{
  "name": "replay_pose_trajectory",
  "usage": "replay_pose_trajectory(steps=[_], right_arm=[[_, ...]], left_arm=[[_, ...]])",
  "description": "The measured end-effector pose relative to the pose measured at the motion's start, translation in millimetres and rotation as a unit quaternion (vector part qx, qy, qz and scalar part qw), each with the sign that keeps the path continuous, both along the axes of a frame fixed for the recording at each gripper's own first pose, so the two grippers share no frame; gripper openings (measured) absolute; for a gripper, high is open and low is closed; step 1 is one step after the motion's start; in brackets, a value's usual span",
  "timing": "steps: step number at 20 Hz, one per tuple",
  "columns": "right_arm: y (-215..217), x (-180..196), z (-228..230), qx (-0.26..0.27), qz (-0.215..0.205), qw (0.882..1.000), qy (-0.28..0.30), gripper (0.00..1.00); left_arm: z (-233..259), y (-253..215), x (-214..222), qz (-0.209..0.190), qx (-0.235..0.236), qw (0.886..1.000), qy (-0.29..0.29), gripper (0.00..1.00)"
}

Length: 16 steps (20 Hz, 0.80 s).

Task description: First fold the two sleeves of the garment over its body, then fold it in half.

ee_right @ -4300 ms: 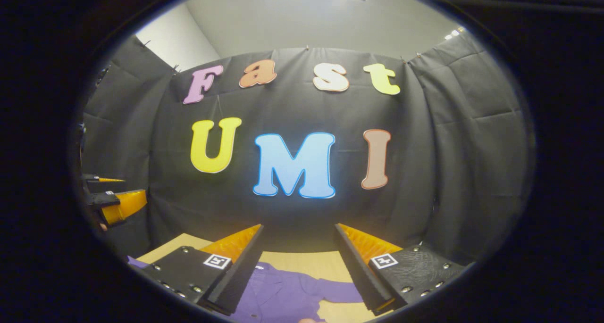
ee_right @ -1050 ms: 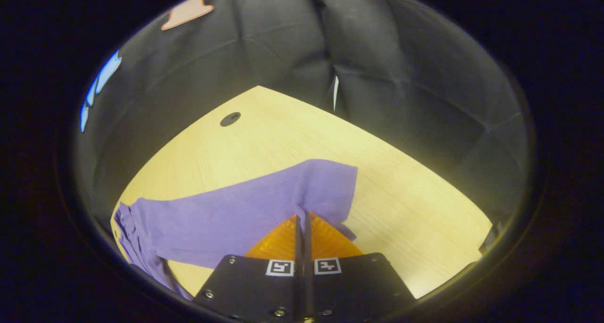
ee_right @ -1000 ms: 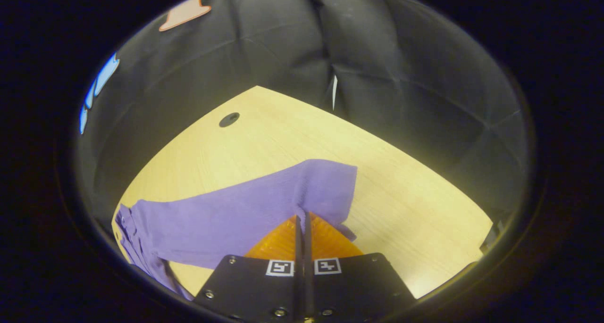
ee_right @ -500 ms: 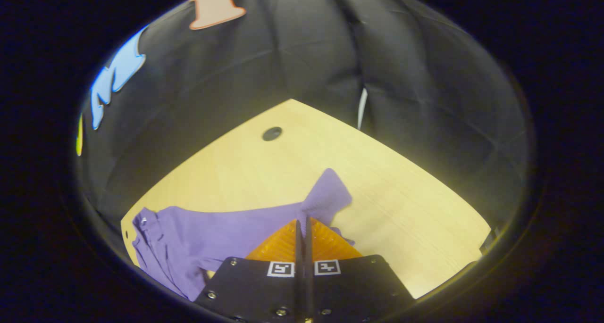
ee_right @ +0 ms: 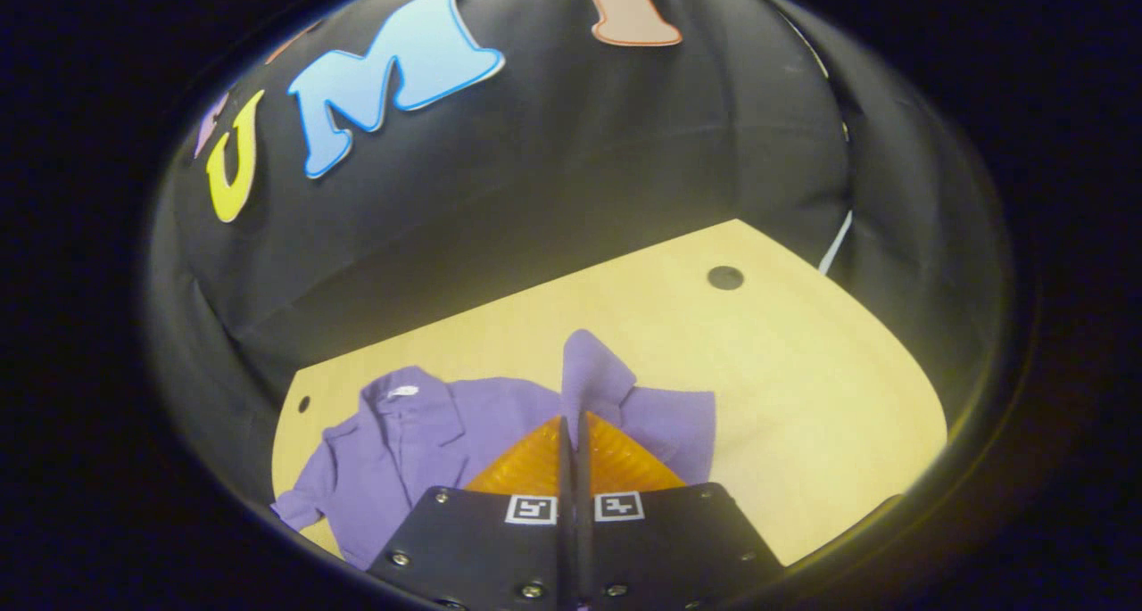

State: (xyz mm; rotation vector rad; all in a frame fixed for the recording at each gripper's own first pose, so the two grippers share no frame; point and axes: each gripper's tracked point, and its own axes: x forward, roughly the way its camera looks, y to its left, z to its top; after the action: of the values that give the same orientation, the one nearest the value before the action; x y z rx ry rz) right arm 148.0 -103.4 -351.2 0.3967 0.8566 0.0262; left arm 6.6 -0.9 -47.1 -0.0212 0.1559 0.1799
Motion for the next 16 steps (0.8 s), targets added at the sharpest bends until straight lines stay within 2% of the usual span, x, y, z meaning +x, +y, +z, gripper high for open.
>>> replay_pose_trajectory(steps=[1,2,5,9,16], right_arm=[[4,-3,3,0.006,0.011,1.000,0.002,0.01],[28,-1,3,0.008,0.023,1.000,0.002,0.01],[65,2,8,0.013,0.063,0.998,-0.001,0.01],[145,2,16,0.018,0.111,0.994,-0.005,0.01],[273,-15,5,0.022,0.205,0.979,0.006,0.01]], left_arm=[[-4,10,-4,0.004,-0.002,1.000,0.002,1.00],[-5,20,-7,0.009,-0.003,1.000,0.003,1.00],[-16,56,-23,0.035,-0.008,0.999,0.009,1.00],[-33,106,-44,0.071,-0.014,0.997,0.023,1.00],[-55,186,-90,0.148,-0.015,0.988,0.039,1.00]])
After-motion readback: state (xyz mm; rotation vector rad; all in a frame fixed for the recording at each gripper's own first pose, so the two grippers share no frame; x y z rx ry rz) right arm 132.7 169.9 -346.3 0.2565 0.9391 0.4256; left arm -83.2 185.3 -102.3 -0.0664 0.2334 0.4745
